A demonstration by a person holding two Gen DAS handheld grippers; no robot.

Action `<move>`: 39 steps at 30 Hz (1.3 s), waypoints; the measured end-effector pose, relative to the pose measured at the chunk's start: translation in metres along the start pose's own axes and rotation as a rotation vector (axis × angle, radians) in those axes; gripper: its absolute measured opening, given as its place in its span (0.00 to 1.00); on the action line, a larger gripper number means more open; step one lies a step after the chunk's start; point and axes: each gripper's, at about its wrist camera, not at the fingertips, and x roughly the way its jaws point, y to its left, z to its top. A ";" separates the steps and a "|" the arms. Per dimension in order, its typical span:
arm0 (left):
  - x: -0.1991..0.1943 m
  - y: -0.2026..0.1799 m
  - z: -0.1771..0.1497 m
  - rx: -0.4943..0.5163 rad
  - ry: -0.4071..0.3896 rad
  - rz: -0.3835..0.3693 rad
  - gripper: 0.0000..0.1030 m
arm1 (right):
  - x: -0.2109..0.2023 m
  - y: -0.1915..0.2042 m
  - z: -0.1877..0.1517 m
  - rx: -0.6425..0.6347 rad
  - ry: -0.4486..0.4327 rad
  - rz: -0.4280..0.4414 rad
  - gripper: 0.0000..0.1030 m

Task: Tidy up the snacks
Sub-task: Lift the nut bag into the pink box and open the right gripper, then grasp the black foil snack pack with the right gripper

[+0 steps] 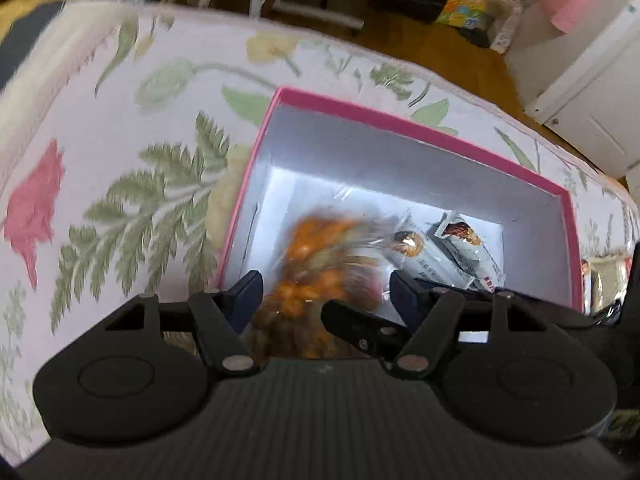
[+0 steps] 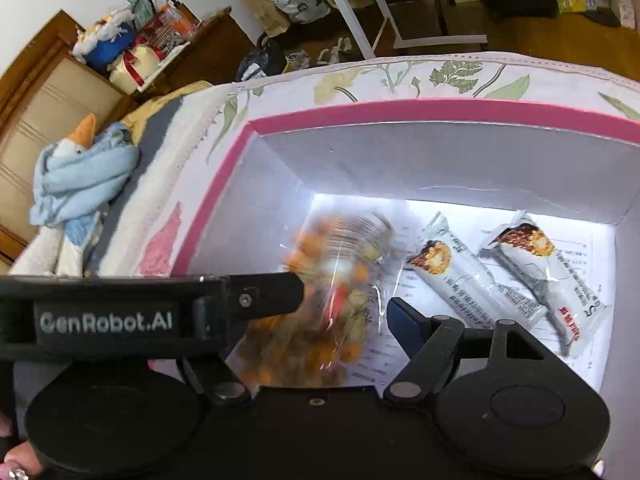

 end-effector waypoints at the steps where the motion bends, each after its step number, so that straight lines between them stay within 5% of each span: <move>1: -0.002 -0.001 -0.002 0.008 -0.014 0.008 0.66 | -0.003 0.004 -0.001 -0.028 -0.008 -0.012 0.78; 6: -0.025 -0.009 -0.015 0.061 -0.095 0.050 0.64 | -0.041 0.005 -0.009 -0.108 -0.065 -0.013 0.78; 15: -0.092 -0.040 -0.042 0.149 -0.139 -0.002 0.64 | -0.155 -0.016 -0.030 -0.263 -0.231 -0.030 0.78; 18: -0.121 -0.066 -0.052 0.217 -0.168 -0.026 0.64 | -0.199 -0.027 -0.038 -0.313 -0.317 -0.088 0.78; 21: -0.144 -0.098 -0.064 0.286 -0.203 -0.043 0.64 | -0.246 -0.044 -0.043 -0.363 -0.366 -0.242 0.78; 24: -0.156 -0.133 -0.076 0.342 -0.217 -0.089 0.63 | -0.282 -0.069 -0.046 -0.312 -0.355 -0.227 0.78; 30: -0.146 -0.199 -0.097 0.420 -0.178 -0.172 0.60 | -0.325 -0.120 -0.055 -0.221 -0.351 -0.215 0.78; 39: -0.077 -0.269 -0.126 0.396 -0.050 -0.276 0.60 | -0.314 -0.181 -0.067 -0.159 -0.336 -0.215 0.73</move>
